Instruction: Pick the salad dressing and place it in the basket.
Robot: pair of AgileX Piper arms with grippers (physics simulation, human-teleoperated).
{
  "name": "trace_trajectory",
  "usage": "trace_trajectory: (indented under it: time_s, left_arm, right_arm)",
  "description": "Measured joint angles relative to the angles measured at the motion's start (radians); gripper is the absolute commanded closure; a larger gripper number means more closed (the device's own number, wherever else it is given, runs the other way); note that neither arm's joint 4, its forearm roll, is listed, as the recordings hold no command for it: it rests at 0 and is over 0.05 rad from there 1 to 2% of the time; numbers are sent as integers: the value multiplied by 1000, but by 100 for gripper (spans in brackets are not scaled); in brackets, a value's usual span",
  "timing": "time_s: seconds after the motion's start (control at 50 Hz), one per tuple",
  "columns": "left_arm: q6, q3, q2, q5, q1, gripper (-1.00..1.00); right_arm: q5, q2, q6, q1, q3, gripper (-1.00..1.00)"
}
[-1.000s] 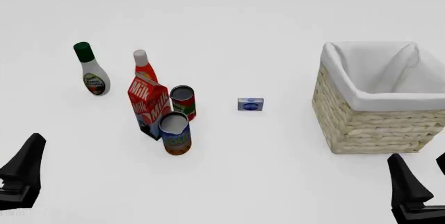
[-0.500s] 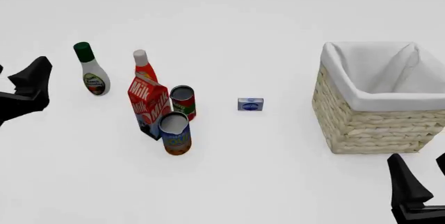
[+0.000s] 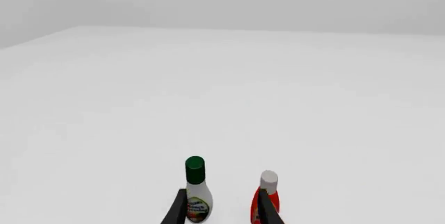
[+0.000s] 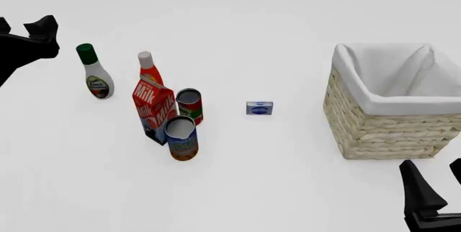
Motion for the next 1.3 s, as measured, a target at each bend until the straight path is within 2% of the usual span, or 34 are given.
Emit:
trace_trajectory:
  time_s: [0.26,0.58,1.3]
  left_arm:
    - [33,-163,204,20,25,-100]
    - [47,-343,378,83,60,-100]
    - [42,-591,627,154,68,-100]
  right_arm:
    - [7,0,-6,10,-7,-100]
    - [6,5,-6,20,-4,-100]
    - [-8,21,-8,46,1,-100]
